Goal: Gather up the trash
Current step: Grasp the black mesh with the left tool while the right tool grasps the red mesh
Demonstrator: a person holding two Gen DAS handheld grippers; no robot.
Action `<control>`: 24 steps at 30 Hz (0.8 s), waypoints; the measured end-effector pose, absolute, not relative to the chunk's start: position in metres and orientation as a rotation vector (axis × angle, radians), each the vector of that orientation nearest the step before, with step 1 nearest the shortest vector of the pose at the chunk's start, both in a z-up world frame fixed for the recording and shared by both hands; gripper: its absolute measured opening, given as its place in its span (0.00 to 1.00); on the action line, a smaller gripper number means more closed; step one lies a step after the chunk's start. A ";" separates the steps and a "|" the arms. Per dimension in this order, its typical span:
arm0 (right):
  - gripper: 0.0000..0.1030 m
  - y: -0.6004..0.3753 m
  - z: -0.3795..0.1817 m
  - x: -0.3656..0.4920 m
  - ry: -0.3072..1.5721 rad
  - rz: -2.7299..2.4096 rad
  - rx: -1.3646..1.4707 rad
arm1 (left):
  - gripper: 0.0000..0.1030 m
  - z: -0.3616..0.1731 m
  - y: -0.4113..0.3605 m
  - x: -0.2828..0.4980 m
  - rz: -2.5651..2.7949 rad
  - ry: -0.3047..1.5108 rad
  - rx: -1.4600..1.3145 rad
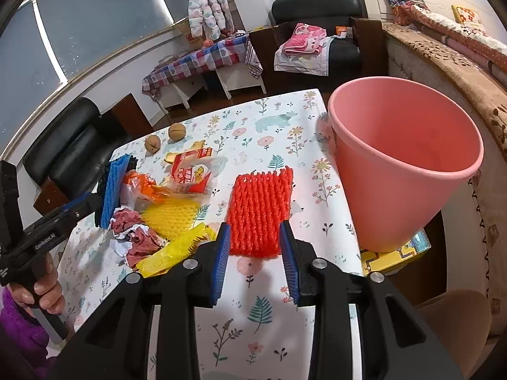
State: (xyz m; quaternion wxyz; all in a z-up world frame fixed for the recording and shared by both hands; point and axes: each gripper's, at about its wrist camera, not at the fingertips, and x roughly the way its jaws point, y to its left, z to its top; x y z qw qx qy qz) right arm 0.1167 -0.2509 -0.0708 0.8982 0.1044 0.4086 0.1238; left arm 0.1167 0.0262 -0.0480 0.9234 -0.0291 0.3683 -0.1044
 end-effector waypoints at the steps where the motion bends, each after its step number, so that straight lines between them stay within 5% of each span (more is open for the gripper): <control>1: 0.31 -0.251 -0.071 0.117 0.848 0.254 0.216 | 0.21 -0.051 0.028 0.119 -0.216 0.765 -0.067; 4: 0.31 -0.250 -0.073 0.119 0.856 0.251 0.219 | 0.10 -0.054 0.036 0.120 -0.206 0.772 -0.097; 24: 0.31 -0.247 -0.086 0.138 0.902 0.187 0.203 | 0.08 -0.027 0.066 0.091 -0.153 0.694 -0.157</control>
